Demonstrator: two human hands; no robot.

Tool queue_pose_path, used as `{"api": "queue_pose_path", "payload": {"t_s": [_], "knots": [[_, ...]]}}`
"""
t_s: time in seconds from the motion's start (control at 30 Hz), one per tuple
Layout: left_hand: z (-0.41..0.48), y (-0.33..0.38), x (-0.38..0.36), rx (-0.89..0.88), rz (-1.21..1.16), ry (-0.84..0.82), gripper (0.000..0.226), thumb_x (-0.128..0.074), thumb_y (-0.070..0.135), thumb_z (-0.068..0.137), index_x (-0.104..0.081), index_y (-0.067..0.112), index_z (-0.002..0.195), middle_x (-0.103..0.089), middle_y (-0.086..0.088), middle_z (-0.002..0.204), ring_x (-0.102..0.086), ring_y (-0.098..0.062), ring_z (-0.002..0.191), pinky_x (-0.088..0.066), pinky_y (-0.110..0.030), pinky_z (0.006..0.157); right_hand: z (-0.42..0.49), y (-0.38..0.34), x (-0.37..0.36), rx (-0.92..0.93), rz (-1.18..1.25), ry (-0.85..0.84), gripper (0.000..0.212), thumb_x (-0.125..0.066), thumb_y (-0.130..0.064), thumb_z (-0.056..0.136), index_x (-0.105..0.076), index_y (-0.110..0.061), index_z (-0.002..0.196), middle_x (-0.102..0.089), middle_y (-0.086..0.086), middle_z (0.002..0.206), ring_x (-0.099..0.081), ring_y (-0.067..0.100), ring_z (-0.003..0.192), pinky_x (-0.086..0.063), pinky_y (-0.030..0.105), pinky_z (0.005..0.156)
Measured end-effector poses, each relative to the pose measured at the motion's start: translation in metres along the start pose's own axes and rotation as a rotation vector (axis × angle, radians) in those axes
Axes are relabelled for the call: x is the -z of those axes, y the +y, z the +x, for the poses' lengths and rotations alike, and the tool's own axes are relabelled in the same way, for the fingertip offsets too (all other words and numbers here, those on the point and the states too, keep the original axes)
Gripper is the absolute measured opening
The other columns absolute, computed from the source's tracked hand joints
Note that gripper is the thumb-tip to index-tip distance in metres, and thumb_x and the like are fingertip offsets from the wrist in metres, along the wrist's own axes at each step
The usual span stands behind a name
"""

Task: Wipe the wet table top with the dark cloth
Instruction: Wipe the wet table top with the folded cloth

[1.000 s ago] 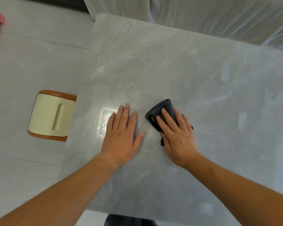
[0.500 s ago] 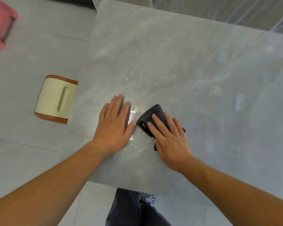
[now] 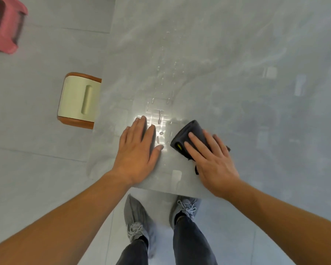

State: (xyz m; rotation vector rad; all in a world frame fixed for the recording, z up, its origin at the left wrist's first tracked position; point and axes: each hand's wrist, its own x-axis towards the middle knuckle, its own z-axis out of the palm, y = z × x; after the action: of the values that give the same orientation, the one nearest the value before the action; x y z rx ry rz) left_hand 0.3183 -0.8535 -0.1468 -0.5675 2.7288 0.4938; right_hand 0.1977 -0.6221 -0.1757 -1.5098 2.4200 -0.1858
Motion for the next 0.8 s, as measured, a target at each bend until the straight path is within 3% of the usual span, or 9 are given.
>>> {"api": "queue_pose_path", "payload": {"t_s": [0.07,0.13,0.23,0.3,0.5,0.57,0.7,0.73,0.8], "knots": [[-0.007,0.001,-0.004,-0.021,-0.006,0.004,0.059,-0.029,0.051,0.104,-0.029,0.017,0.153,-0.008,-0.012,0.167,-0.001,-0.027,0.155,-0.003,-0.044,0.125,0.005,0.016,0.004,0.017,0.018,0.014,0.061,-0.039,-0.024,0.092,-0.036,-0.024,0.154,-0.026,-0.001,0.164,-0.018,0.034,0.151,-0.018,0.055,0.121],[-0.013,0.003,-0.007,-0.047,-0.02,0.01,0.059,-0.03,0.05,0.104,-0.029,0.017,0.152,-0.008,-0.013,0.167,-0.001,-0.028,0.155,-0.004,-0.045,0.125,0.018,0.024,0.011,-0.222,0.118,0.124,0.058,-0.043,-0.021,0.094,-0.04,-0.023,0.152,-0.028,-0.001,0.163,-0.021,0.034,0.15,-0.018,0.055,0.121],[-0.023,0.002,-0.01,-0.068,-0.028,-0.002,0.06,-0.029,0.051,0.103,-0.029,0.018,0.154,-0.008,-0.012,0.167,-0.001,-0.028,0.154,-0.003,-0.044,0.124,0.031,0.004,0.01,-0.573,0.233,0.199,0.058,-0.039,-0.022,0.097,-0.034,-0.023,0.154,-0.02,-0.002,0.166,-0.01,0.033,0.152,-0.007,0.051,0.123],[-0.03,-0.002,-0.013,-0.079,-0.022,-0.011,0.062,-0.028,0.051,0.103,-0.027,0.018,0.155,-0.006,-0.012,0.167,0.0,-0.027,0.155,-0.001,-0.043,0.124,0.02,-0.025,0.0,-0.57,0.205,0.211,0.059,-0.042,-0.02,0.097,-0.032,-0.024,0.155,-0.018,-0.001,0.166,-0.008,0.033,0.153,-0.005,0.05,0.124],[-0.046,-0.015,-0.016,-0.132,-0.003,-0.028,0.063,-0.027,0.052,0.102,-0.028,0.017,0.154,-0.006,-0.014,0.167,0.002,-0.026,0.155,0.0,-0.045,0.124,-0.051,-0.05,-0.019,-0.118,0.047,0.004,0.06,-0.042,-0.026,0.098,-0.029,-0.026,0.157,-0.018,-0.002,0.166,-0.007,0.031,0.154,-0.012,0.054,0.123],[-0.05,-0.021,-0.015,-0.147,0.007,-0.025,0.062,-0.028,0.053,0.103,-0.027,0.018,0.155,-0.004,-0.013,0.168,0.004,-0.025,0.155,0.003,-0.043,0.124,-0.048,-0.04,-0.015,-0.217,0.066,0.049,0.059,-0.04,-0.025,0.097,-0.033,-0.026,0.155,-0.021,-0.004,0.165,-0.012,0.031,0.154,-0.016,0.055,0.122],[-0.051,-0.033,-0.013,-0.121,0.006,-0.02,0.062,-0.024,0.053,0.103,-0.025,0.019,0.154,-0.001,-0.011,0.168,0.006,-0.026,0.155,0.003,-0.045,0.123,-0.035,-0.055,-0.014,-0.732,0.227,0.206,0.059,-0.036,-0.022,0.097,-0.031,-0.024,0.156,-0.018,-0.002,0.166,-0.008,0.031,0.153,-0.01,0.053,0.123],[-0.052,-0.036,-0.012,-0.122,0.016,-0.015,0.061,-0.025,0.053,0.103,-0.026,0.019,0.154,-0.002,-0.011,0.168,0.005,-0.026,0.155,0.002,-0.046,0.123,-0.035,-0.068,-0.017,-0.783,0.24,0.221,0.061,-0.038,-0.02,0.096,-0.029,-0.024,0.156,-0.016,-0.002,0.167,-0.006,0.032,0.153,-0.007,0.052,0.124],[-0.056,-0.043,-0.014,-0.133,0.037,-0.019,0.061,-0.025,0.052,0.104,-0.026,0.018,0.154,-0.003,-0.009,0.168,0.005,-0.025,0.155,0.001,-0.046,0.124,-0.042,-0.101,-0.028,-0.694,0.188,0.204,0.067,-0.048,-0.014,0.093,-0.029,-0.023,0.156,-0.015,-0.001,0.167,-0.006,0.034,0.153,-0.008,0.054,0.123]]}}
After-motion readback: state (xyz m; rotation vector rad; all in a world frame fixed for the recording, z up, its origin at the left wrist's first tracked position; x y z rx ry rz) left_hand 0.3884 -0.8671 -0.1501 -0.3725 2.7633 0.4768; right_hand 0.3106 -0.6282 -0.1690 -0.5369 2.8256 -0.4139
